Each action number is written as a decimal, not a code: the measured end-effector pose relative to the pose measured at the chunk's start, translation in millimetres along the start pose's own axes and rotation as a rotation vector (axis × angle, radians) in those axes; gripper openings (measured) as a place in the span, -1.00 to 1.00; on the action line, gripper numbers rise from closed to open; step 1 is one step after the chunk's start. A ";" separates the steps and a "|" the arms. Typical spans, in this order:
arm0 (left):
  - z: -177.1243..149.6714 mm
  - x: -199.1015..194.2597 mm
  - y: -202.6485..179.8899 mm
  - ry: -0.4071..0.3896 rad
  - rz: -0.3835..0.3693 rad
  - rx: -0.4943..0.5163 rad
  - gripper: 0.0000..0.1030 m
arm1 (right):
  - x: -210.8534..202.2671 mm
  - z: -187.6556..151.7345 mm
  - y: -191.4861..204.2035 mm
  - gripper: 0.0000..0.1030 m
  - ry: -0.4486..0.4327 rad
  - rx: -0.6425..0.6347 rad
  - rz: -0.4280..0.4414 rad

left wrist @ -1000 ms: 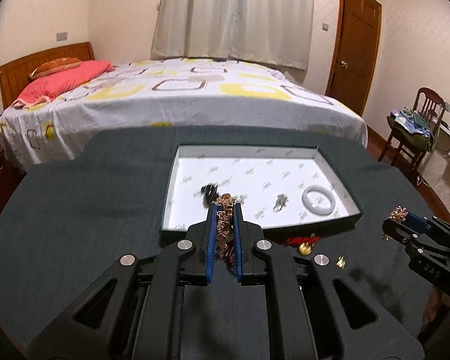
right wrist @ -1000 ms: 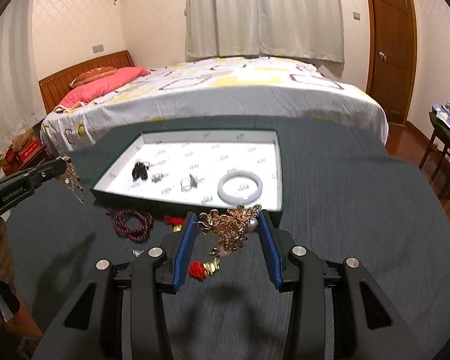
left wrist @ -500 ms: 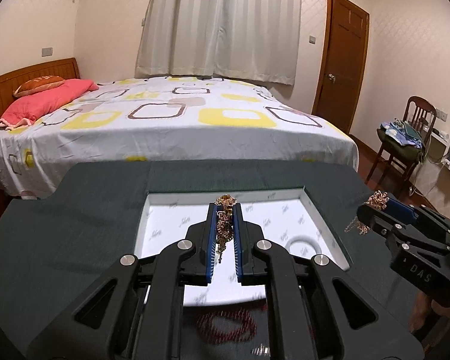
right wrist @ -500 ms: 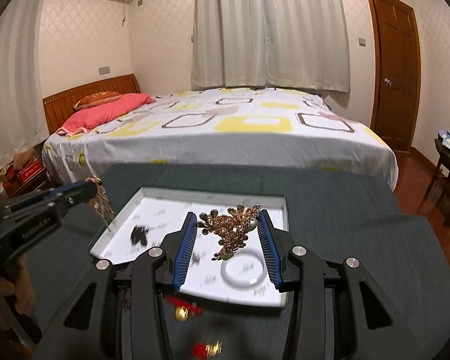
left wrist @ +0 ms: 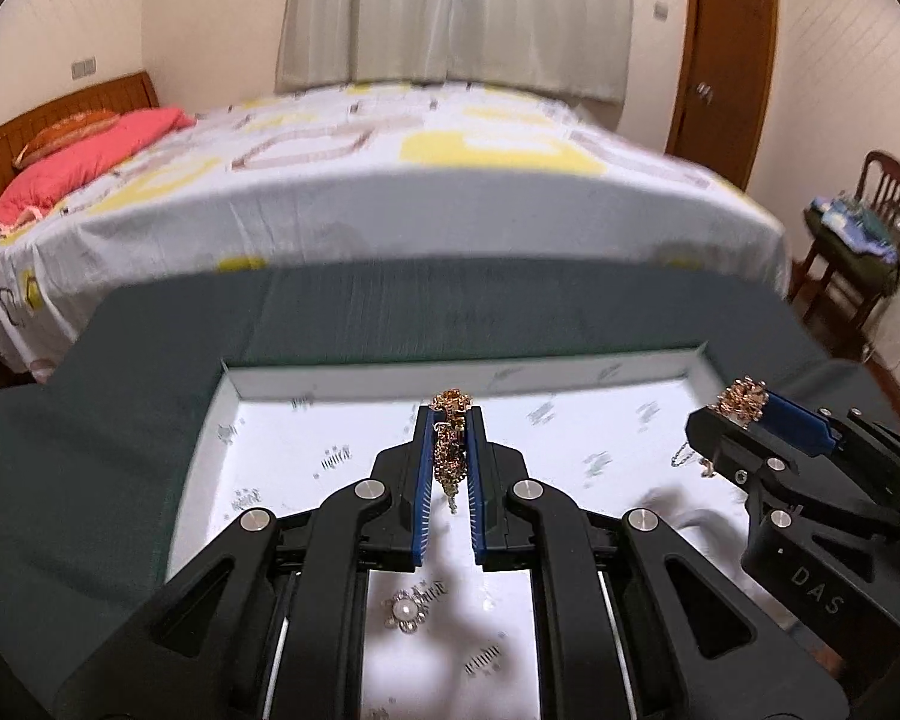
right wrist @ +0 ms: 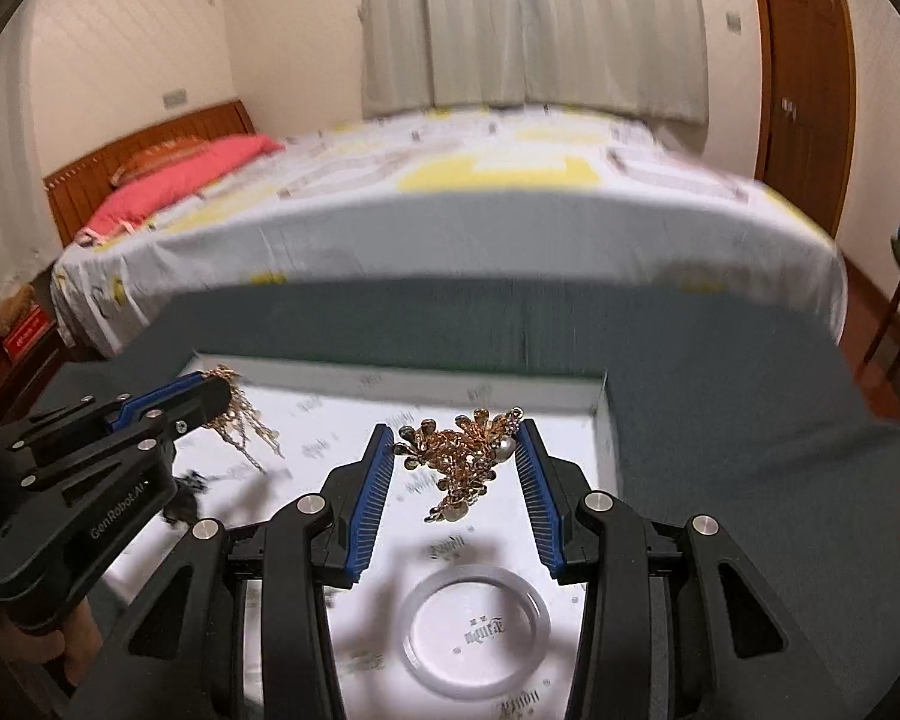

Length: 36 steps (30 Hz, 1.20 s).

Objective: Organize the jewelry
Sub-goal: 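Carry the gold chain and pearl brooches over the white tray with both grippers, then open both grippers to drop the chain and brooches into the tray, then withdraw both open grippers from the tray toward the remaining jewelry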

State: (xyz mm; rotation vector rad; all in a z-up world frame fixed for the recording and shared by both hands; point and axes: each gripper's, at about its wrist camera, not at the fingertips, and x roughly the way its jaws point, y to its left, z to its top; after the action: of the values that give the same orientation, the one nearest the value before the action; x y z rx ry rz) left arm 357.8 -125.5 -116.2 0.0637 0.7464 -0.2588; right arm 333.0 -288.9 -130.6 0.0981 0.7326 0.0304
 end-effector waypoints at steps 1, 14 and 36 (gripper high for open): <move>-0.4 7.1 0.8 0.018 0.006 -0.003 -0.79 | 9.8 -1.8 -2.2 -0.19 0.029 0.004 -0.001; -1.0 41.7 2.6 0.162 0.012 0.008 -0.75 | 36.7 2.0 -3.6 -0.07 0.137 0.000 -0.004; -25.0 -43.8 19.4 0.004 0.021 -0.050 0.12 | -57.7 -30.4 -1.5 0.26 -0.051 0.044 -0.063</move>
State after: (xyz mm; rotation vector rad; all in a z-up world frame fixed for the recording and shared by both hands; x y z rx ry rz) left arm 315.3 -93.8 -105.5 0.0244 0.7553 -0.2199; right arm 269.8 -291.5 -114.8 0.1174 0.6847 -0.0483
